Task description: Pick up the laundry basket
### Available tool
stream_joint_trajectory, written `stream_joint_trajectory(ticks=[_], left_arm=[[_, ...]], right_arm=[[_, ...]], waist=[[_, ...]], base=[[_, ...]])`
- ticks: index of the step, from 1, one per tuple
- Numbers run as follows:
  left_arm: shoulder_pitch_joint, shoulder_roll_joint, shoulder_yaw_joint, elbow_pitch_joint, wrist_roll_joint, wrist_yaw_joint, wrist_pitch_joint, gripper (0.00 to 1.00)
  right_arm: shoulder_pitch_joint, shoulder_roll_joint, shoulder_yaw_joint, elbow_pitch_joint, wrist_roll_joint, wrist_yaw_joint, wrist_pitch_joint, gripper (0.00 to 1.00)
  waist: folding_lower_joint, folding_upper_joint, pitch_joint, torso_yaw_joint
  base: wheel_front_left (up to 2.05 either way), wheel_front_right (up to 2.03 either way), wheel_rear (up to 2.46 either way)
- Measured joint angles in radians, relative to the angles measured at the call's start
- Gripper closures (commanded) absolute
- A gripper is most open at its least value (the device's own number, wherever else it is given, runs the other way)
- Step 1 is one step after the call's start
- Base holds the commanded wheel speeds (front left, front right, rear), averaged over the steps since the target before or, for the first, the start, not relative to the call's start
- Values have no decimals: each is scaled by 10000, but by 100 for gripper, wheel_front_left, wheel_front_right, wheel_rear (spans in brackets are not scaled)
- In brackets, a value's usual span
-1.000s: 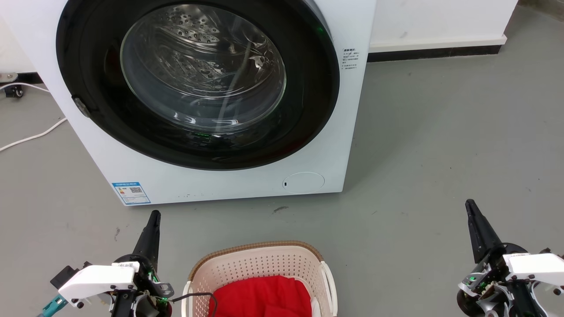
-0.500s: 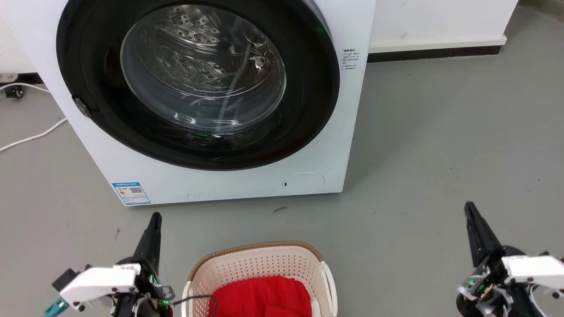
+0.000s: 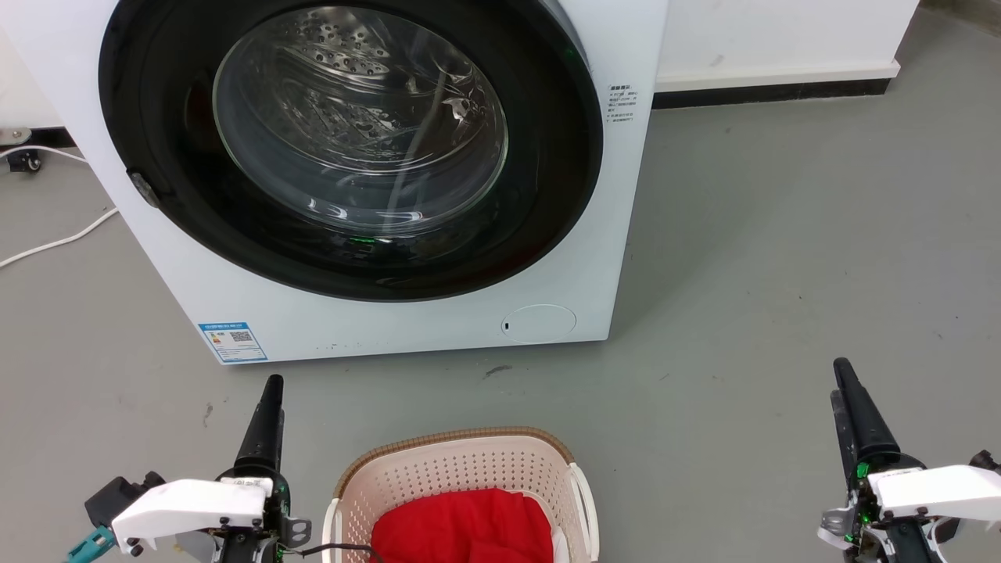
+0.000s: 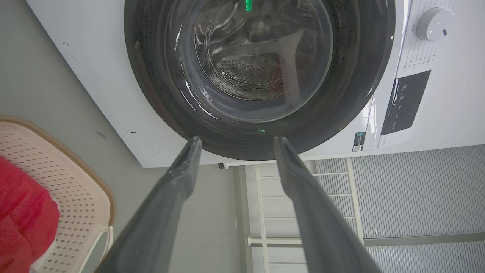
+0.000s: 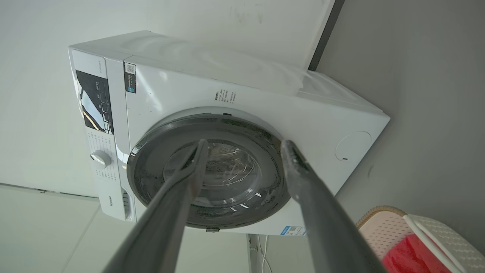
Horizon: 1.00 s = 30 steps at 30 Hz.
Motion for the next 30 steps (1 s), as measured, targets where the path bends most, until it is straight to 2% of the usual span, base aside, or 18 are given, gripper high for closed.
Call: stream_joint_trajectory(ticks=[1,9,30], left_arm=[[4,2,-79,-130,646,86,-153,0],[83,2,-299,-359,2284,270,-477,0],[294,13,-537,-750,5628,401,-1214,0]], right_arm=[[117,2,65,-167,-805,0,-107,0],[276,2,290,-583,-2813,2,-456,0],[780,2,619,-1254,-6483,2,-1204,0]], waist=[[1,0,1,1],[1,0,3,6],[1,0,36,-5]], base=[[0,0,0],[0,0,0],[0,0,0]])
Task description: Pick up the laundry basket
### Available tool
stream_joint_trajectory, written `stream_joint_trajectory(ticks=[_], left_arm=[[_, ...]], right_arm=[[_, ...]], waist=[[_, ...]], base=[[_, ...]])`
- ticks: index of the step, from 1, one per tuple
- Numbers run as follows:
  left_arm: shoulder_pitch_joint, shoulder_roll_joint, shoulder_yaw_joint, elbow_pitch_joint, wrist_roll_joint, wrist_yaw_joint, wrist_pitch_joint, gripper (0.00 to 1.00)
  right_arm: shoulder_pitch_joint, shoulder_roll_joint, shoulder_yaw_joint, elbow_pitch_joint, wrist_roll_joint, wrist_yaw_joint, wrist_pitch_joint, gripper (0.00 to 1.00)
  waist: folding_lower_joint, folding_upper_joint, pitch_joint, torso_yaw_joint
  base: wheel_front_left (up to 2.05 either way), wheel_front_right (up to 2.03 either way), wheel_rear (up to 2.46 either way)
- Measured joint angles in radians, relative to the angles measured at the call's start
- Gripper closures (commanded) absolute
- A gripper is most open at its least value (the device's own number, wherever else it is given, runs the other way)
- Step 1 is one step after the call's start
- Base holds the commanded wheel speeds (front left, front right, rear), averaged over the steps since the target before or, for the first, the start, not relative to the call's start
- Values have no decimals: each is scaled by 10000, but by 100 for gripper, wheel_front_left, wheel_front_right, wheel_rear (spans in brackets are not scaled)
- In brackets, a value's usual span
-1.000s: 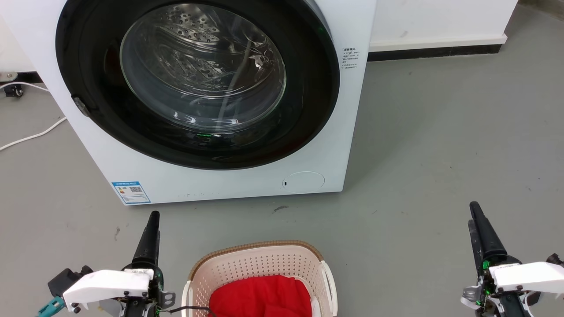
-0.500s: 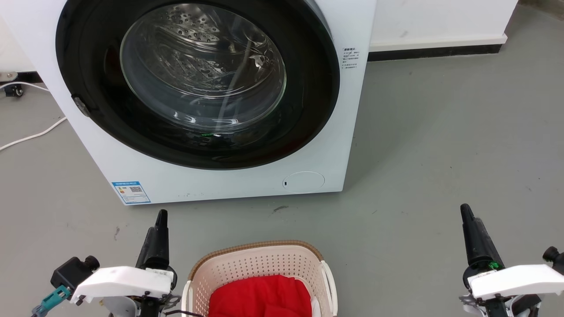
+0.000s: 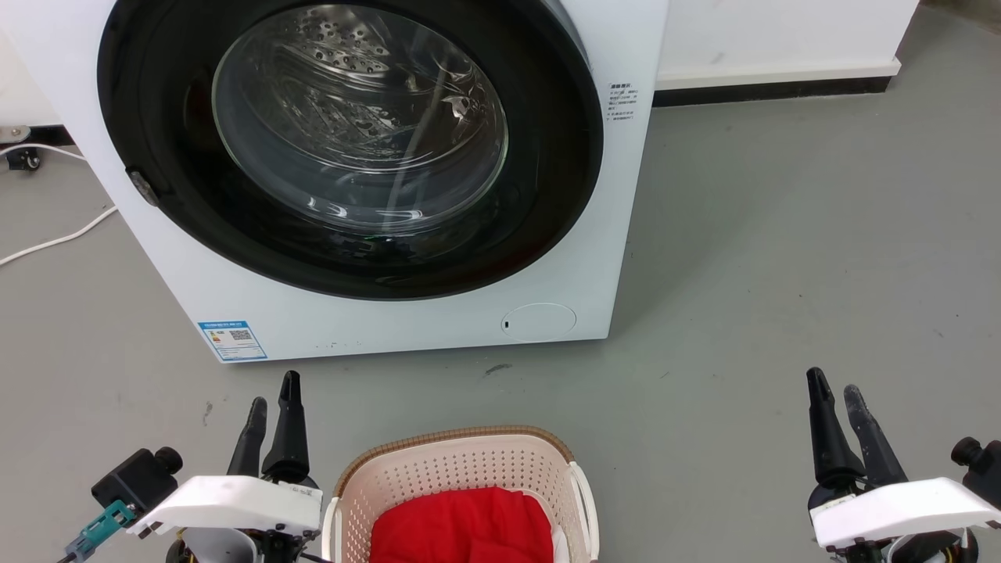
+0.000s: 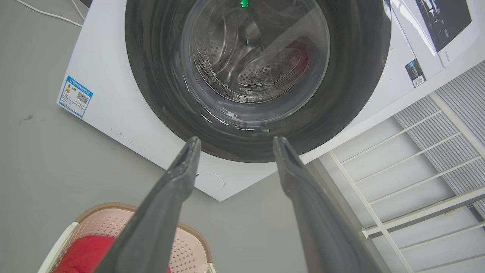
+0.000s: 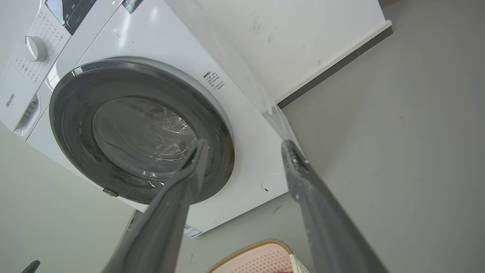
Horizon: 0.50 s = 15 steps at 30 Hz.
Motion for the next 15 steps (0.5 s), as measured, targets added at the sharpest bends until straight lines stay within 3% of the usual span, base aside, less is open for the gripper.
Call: stream_joint_trajectory(ticks=[15], left_arm=[[127,4,-242,-29,2025,-115,-456,0]], right_arm=[[248,0,102,-357,-2077,2,-462,0]], waist=[[0,0,28,-3]], base=[[0,0,0]])
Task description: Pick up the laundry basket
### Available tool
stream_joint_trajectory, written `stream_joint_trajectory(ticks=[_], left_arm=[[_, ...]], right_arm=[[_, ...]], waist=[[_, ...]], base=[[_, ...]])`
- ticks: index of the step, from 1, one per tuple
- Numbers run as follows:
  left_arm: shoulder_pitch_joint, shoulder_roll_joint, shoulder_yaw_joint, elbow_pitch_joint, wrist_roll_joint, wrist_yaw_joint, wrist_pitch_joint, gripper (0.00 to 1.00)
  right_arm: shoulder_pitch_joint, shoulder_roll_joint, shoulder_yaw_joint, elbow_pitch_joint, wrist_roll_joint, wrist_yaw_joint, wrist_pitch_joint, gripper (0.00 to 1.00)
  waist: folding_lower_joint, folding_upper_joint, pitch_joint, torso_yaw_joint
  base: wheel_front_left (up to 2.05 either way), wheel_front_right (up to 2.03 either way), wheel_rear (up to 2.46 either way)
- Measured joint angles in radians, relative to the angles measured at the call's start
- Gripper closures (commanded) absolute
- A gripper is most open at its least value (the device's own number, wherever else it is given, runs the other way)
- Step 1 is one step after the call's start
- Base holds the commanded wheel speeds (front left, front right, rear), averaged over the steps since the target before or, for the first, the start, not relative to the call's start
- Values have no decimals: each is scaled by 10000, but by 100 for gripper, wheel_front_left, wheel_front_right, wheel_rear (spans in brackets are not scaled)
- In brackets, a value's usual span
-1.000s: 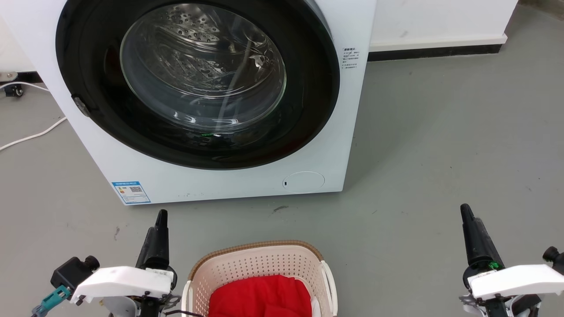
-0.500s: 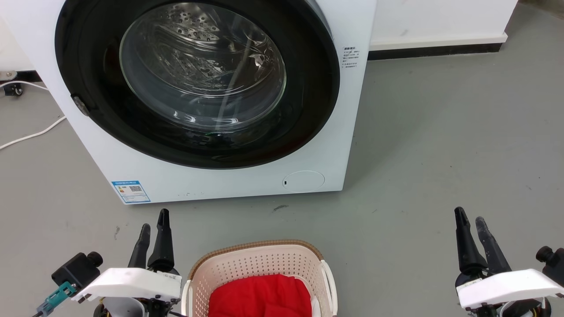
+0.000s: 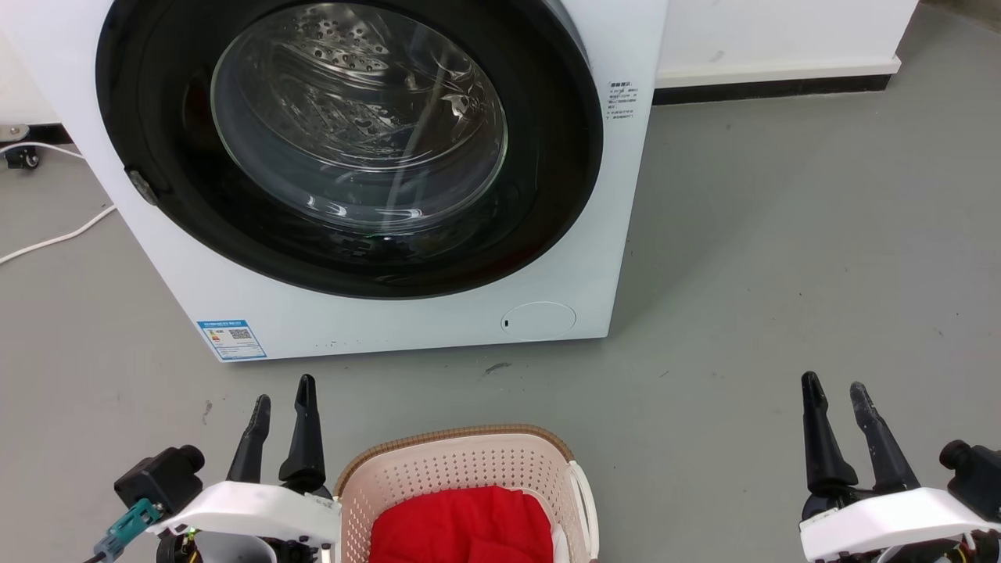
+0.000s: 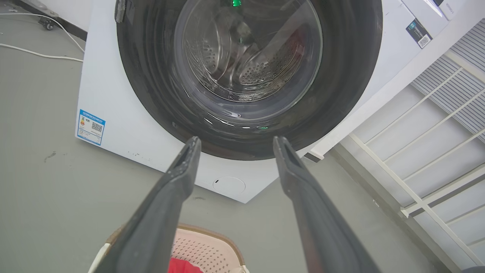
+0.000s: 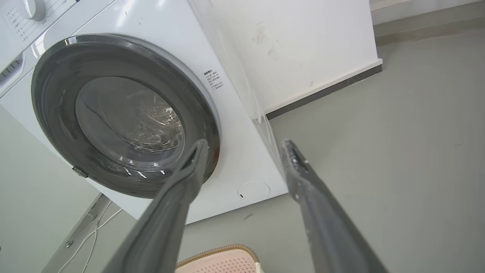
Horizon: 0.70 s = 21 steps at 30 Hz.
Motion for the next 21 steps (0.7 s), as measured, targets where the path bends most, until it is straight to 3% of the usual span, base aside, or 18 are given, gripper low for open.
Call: stream_joint_trajectory(ticks=[21], left_arm=[[129,4,-142,-8,2376,161,-539,0]], right_arm=[[364,-2,75,-468,-2433,2,-535,0]], waist=[[0,0,-17,-4]], base=[[0,0,0]])
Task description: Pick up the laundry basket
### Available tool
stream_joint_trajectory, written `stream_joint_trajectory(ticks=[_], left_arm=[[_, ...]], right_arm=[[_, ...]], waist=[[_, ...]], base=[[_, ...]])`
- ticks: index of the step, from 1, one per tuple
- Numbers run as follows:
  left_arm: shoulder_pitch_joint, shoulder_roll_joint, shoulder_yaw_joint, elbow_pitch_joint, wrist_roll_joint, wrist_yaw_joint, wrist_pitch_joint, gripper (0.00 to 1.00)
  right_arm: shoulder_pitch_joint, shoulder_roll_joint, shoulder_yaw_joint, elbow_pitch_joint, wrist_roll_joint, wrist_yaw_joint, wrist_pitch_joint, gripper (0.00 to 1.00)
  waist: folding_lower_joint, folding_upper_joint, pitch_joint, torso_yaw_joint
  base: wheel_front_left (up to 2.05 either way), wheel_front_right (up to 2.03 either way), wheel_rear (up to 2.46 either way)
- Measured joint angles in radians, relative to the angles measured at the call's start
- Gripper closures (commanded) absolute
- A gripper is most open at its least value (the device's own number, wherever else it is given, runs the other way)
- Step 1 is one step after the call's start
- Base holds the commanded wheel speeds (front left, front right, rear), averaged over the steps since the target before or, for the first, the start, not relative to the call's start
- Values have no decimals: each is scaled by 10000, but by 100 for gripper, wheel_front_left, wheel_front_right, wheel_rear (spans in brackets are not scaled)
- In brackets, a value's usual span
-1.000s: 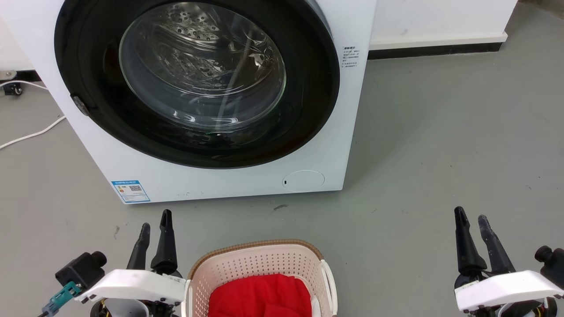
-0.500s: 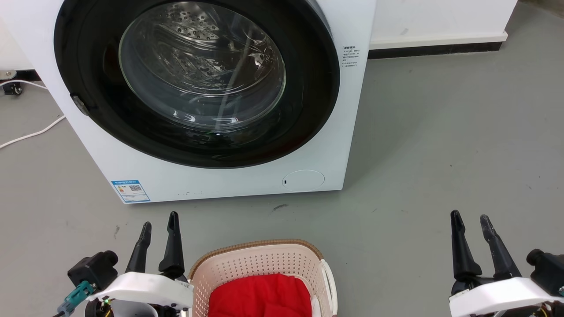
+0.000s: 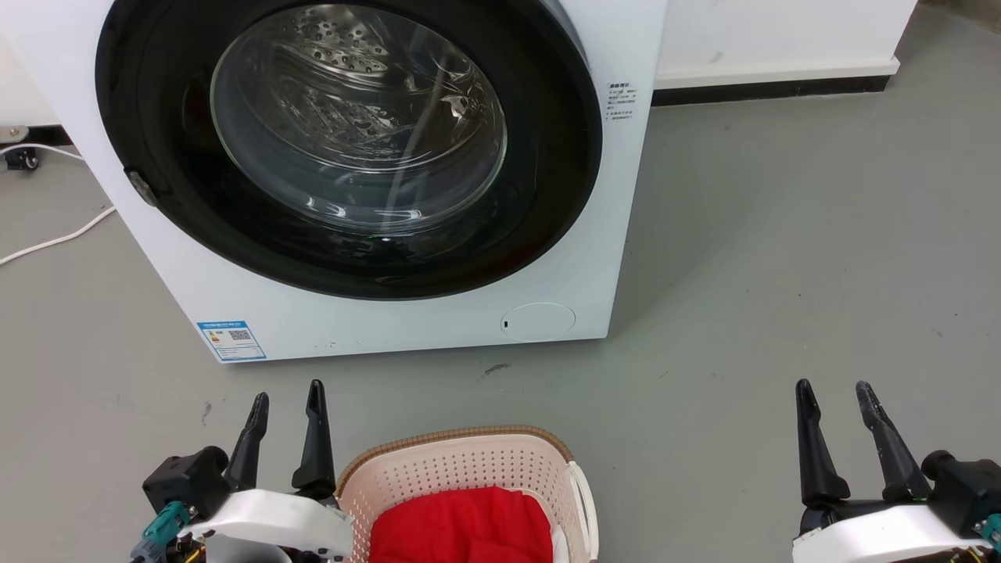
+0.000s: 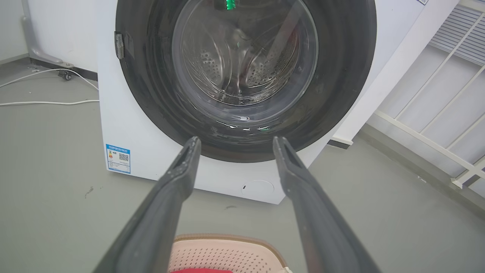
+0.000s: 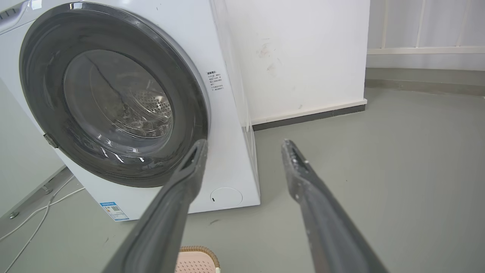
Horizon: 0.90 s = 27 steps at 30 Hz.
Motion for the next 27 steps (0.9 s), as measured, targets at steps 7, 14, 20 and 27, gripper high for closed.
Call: stream_joint_trajectory(ticks=[7,14,20,27], left_arm=[[33,2,-27,-33,665,69,-150,0],[57,4,-61,-56,1229,117,-303,0],[68,6,-98,-65,1801,176,-416,0],[92,8,-96,-136,2307,209,-575,0]], right_arm=[[60,0,19,-163,-738,0,-155,0],[126,0,19,-267,-1335,2,-280,0],[193,-2,29,-368,-1942,2,-412,0],[223,-2,13,-577,-2422,15,-554,0]], waist=[[0,0,26,-9],[-1,0,50,-10],[-1,0,81,-26],[-1,0,126,-44]], base=[[0,0,0],[0,0,0],[0,0,0],[0,0,0]])
